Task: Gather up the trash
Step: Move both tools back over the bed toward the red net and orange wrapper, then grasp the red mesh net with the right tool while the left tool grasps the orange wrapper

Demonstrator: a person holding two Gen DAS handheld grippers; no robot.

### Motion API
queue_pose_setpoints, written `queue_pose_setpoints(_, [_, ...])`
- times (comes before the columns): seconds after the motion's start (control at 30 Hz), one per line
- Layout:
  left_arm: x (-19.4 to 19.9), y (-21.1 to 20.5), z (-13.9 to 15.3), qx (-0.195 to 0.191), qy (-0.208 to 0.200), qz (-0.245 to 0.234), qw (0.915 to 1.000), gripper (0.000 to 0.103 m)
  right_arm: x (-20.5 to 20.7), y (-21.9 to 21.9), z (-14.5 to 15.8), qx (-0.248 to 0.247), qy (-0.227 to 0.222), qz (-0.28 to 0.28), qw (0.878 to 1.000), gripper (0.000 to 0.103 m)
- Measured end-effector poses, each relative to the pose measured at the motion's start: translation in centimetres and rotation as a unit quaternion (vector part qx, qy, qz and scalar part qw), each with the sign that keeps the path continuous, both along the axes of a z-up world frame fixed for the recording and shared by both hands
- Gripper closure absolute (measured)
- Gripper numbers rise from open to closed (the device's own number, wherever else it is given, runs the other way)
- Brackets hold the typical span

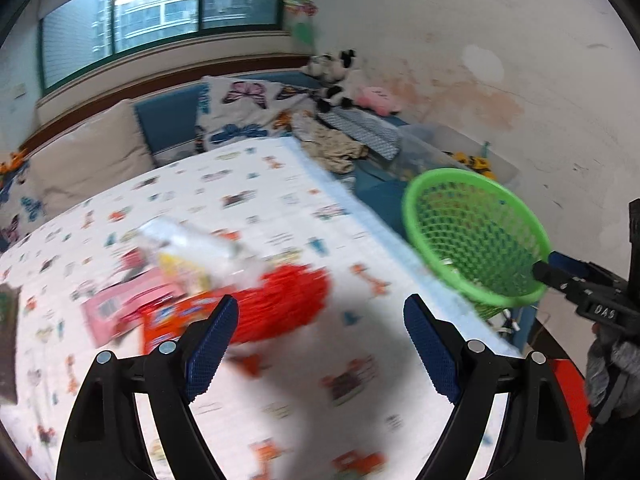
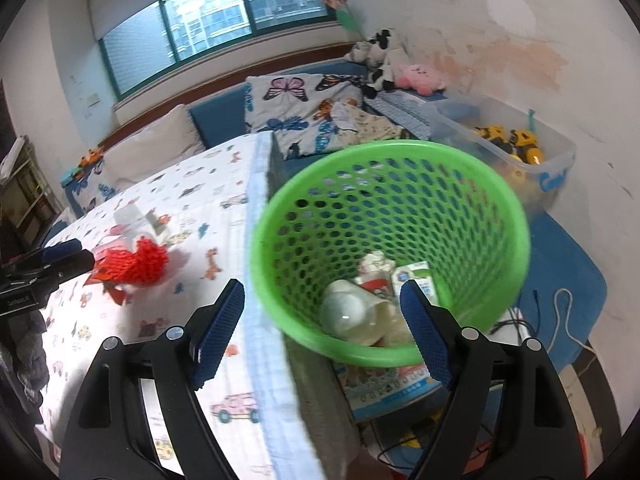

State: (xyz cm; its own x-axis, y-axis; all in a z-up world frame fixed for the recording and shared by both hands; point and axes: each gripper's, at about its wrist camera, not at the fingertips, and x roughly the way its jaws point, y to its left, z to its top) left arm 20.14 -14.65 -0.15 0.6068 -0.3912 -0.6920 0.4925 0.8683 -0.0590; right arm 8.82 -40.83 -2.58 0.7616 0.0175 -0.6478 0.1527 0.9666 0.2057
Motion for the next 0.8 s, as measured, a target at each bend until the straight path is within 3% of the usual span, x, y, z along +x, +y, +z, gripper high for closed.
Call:
queue_pose_setpoints(0.33, [0.3,7.9,-2.3,0.024,0.015,0.052,0.9982,0.021,3.0,5.7,-0.1,0.004,0.009,0.064,0.998,0.023])
queue_pose_setpoints(0.63, [0.4,10.1,-3.7,0.035,0.021,0.057,0.9975,0.021,7.0,11.3,-1.2,0.031,0.029,0.118,0.992,0.023])
queue_pose_setpoints(0.8, [0.7,10.6,-4.5,0.047,0.021,0.049,0.9975,0.021,9.6,13.6,-2.2,0.055,0.044,0.127,0.989,0.029])
